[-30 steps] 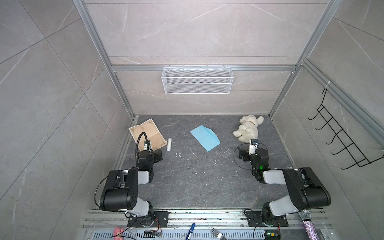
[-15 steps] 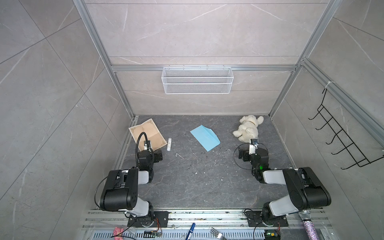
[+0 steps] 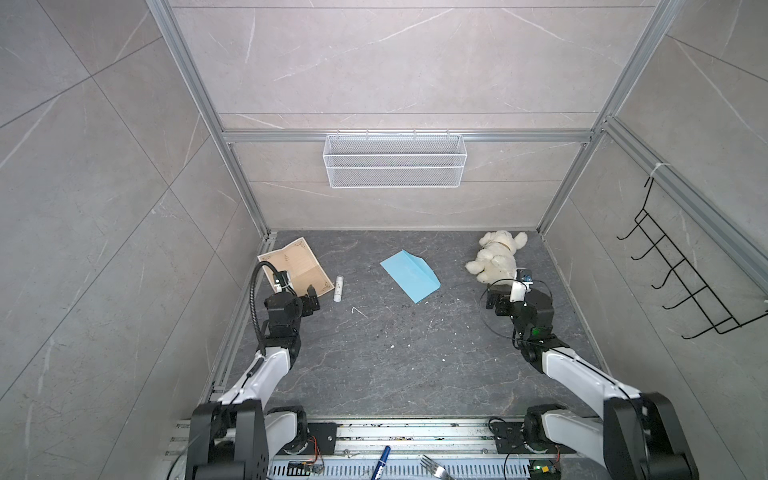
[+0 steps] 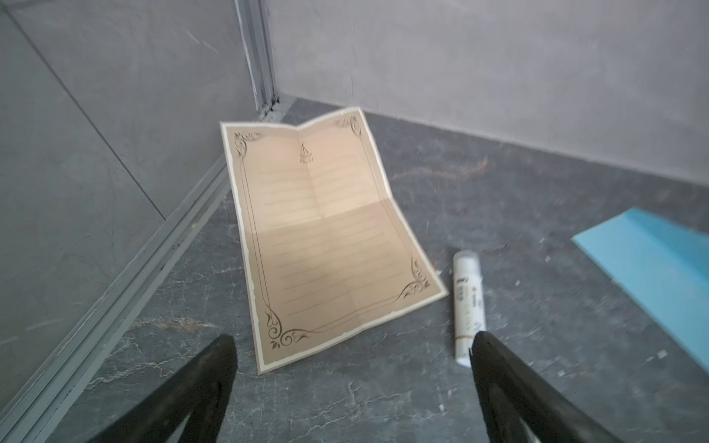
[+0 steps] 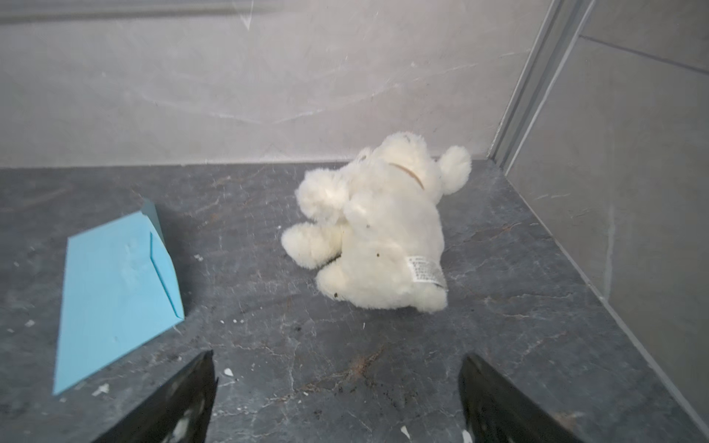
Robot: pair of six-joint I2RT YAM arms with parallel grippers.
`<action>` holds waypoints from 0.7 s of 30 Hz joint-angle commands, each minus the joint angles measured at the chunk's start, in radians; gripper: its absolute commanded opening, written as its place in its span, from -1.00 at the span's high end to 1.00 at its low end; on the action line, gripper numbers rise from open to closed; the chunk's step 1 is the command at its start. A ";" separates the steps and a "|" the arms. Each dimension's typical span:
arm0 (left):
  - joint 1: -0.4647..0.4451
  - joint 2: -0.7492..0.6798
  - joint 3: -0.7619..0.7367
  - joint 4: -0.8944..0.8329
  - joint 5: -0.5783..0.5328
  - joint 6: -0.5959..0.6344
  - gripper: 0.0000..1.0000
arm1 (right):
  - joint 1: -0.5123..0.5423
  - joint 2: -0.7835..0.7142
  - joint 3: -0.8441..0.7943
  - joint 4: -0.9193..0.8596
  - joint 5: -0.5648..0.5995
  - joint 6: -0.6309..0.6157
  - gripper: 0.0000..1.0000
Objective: Place the letter into the envelope and seal it
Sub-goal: 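Move the left gripper to the cream letter sheet while the right gripper lifts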
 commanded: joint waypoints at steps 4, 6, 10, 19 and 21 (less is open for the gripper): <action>-0.007 -0.197 0.049 -0.310 -0.007 -0.297 -0.99 | -0.004 -0.219 0.106 -0.367 -0.056 0.142 -0.99; -0.007 -0.239 0.056 -0.367 -0.001 -0.332 -1.00 | -0.003 -0.260 0.123 -0.417 -0.077 0.180 -0.99; -0.006 -0.291 0.064 -0.466 -0.018 -0.362 -1.00 | -0.003 -0.295 0.132 -0.465 -0.153 0.229 -0.99; 0.004 -0.322 0.028 -0.515 -0.067 -0.436 -1.00 | -0.003 -0.232 0.149 -0.464 -0.376 0.303 -0.99; 0.011 -0.291 0.028 -0.508 -0.059 -0.454 -1.00 | -0.003 -0.218 0.157 -0.463 -0.414 0.313 -0.99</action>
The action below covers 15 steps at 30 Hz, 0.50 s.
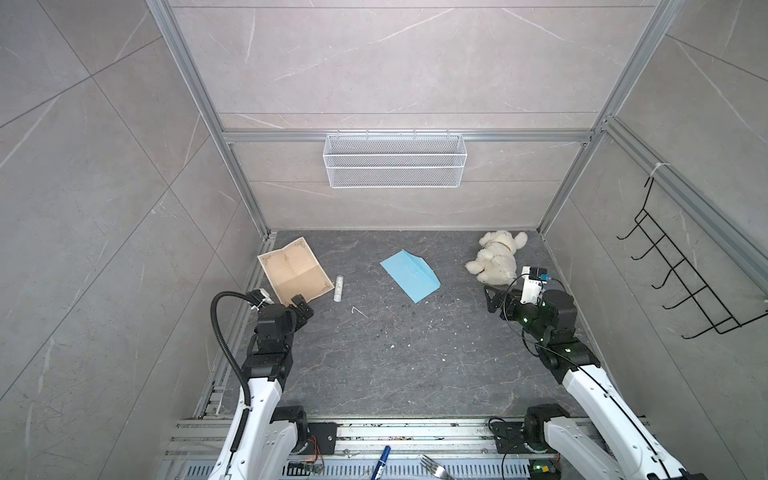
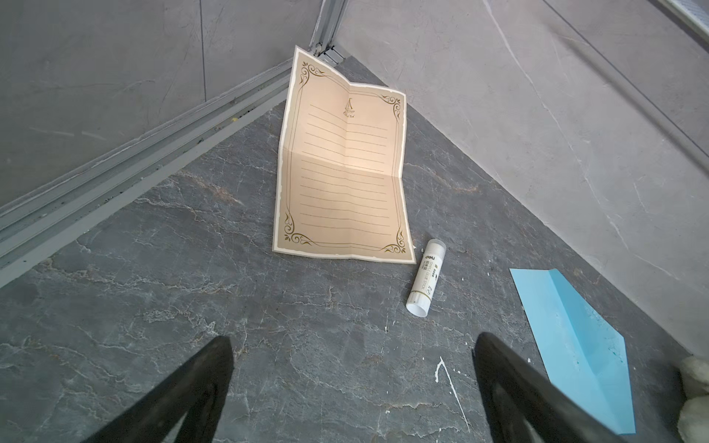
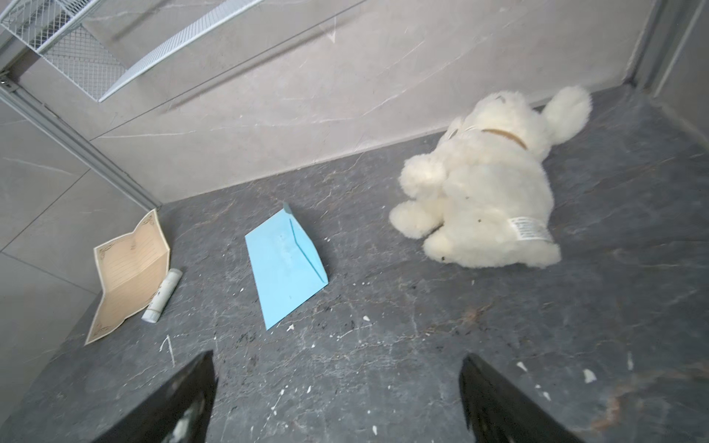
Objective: Place the letter into the envelope and seal it
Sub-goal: 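Move the left gripper to the cream letter sheet while the right gripper lifts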
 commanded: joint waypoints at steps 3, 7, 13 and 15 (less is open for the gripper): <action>0.033 0.077 0.011 -0.003 0.032 -0.073 -1.00 | -0.002 0.004 0.054 -0.045 -0.140 0.035 -0.98; 0.084 0.134 0.017 0.033 0.134 -0.110 -1.00 | -0.002 -0.043 0.047 -0.086 -0.146 0.014 -0.98; 0.142 0.241 0.041 0.068 0.230 -0.141 -1.00 | -0.002 -0.119 0.030 -0.134 -0.170 -0.009 -0.98; 0.160 0.273 0.050 0.072 0.254 -0.143 -1.00 | -0.002 -0.131 0.028 -0.146 -0.178 -0.019 -0.98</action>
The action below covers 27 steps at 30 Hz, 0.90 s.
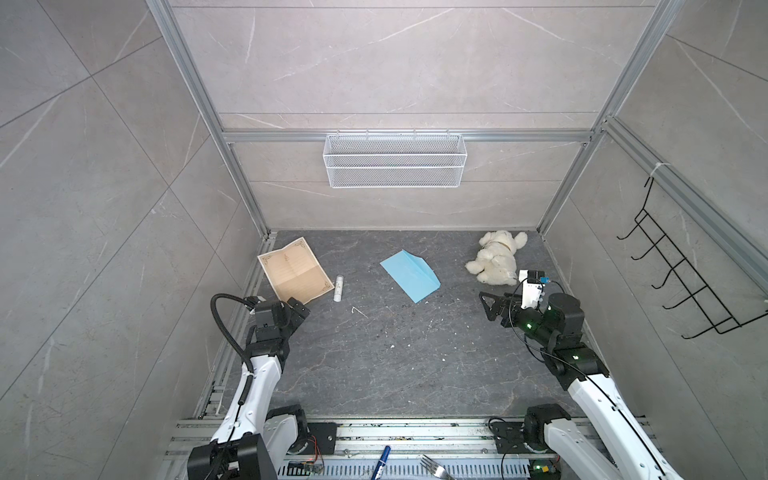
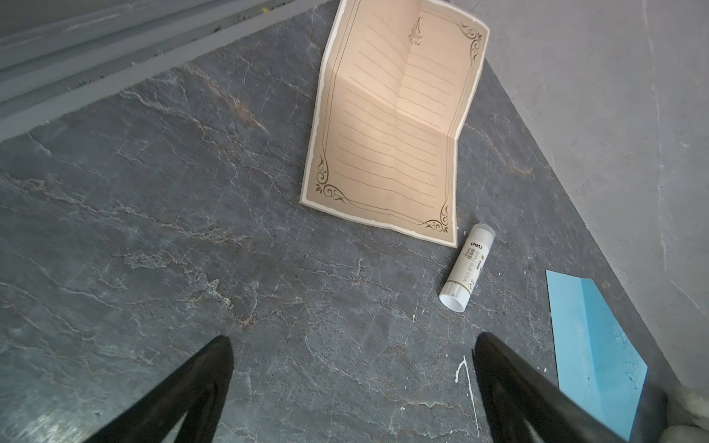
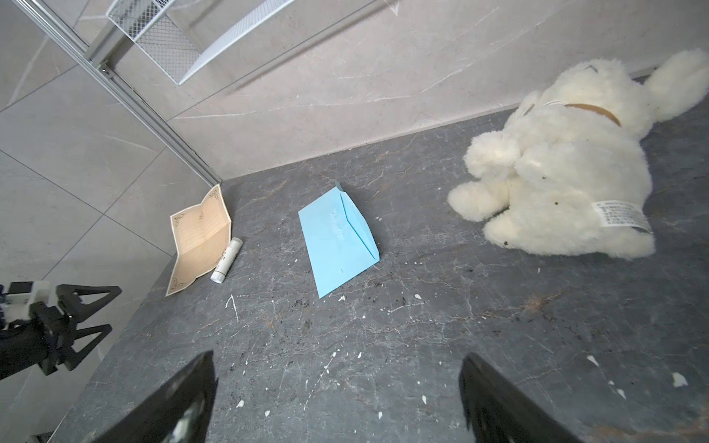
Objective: Place the letter into the envelope and seal it
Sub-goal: 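Move the left gripper to the cream letter sheet while the right gripper lifts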
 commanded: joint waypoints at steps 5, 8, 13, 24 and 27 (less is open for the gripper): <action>0.109 0.083 0.066 0.039 0.173 -0.028 -1.00 | -0.002 -0.012 -0.010 -0.018 -0.052 -0.025 -0.98; 0.162 0.107 0.069 0.046 0.226 -0.052 -0.99 | -0.002 0.007 -0.013 0.002 -0.076 -0.013 -0.98; 0.202 0.153 0.094 0.063 0.258 -0.086 -1.00 | -0.002 0.018 -0.025 0.043 -0.117 0.010 -0.99; 0.272 0.283 0.208 0.043 0.316 -0.078 -0.99 | -0.002 0.013 -0.059 0.074 -0.161 0.029 -0.98; 0.276 0.326 0.232 0.042 0.329 -0.073 -1.00 | -0.004 0.005 -0.073 0.084 -0.166 0.032 -0.99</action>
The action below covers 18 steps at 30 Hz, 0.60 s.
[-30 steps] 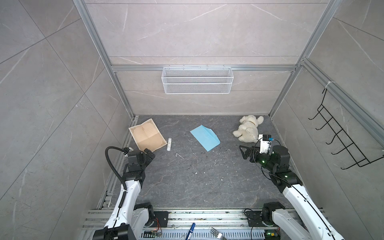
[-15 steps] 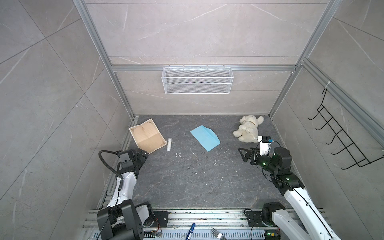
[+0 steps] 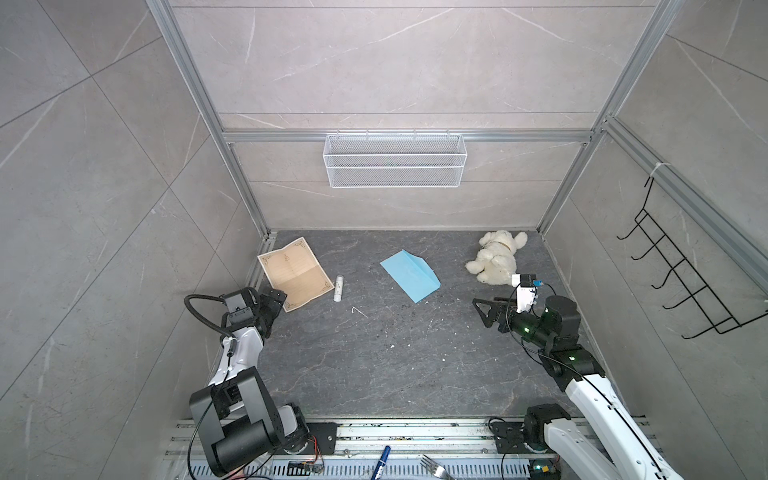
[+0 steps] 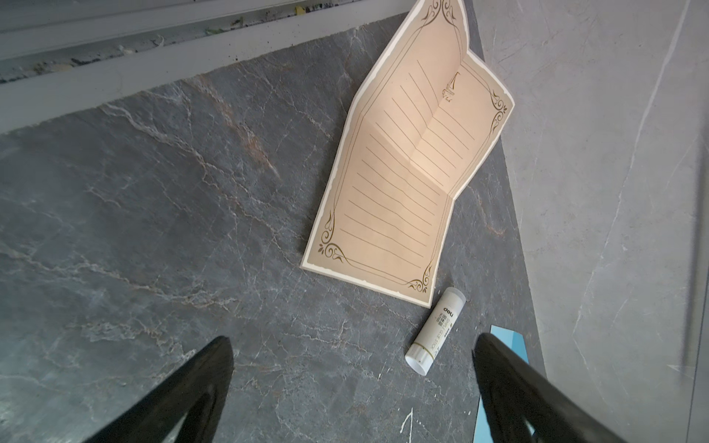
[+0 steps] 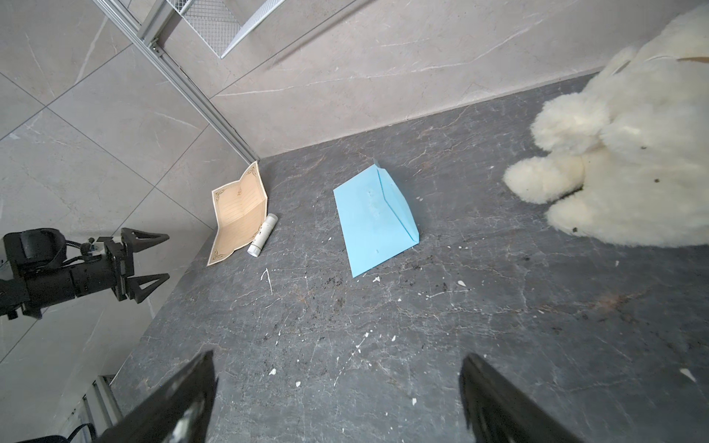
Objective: Place the letter into the envelope and seal it
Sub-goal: 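Move the left gripper to the cream letter sheet while the right gripper lifts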
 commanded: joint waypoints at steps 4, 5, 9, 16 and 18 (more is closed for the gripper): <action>0.016 0.098 0.055 0.048 0.060 0.013 -0.99 | -0.002 -0.016 -0.026 0.033 -0.033 0.010 -0.98; 0.019 0.117 0.055 0.072 0.072 0.018 -0.97 | -0.002 -0.014 -0.028 0.037 -0.036 0.008 -0.98; 0.021 0.191 0.073 0.096 0.085 0.035 -0.95 | -0.002 -0.009 -0.033 0.043 -0.046 0.004 -0.99; 0.028 0.314 0.086 0.204 0.196 0.030 -0.82 | -0.002 0.000 -0.038 0.052 -0.060 -0.010 -0.98; 0.028 0.338 0.099 0.208 0.214 0.034 -0.74 | -0.002 0.000 -0.041 0.051 -0.060 -0.015 -0.98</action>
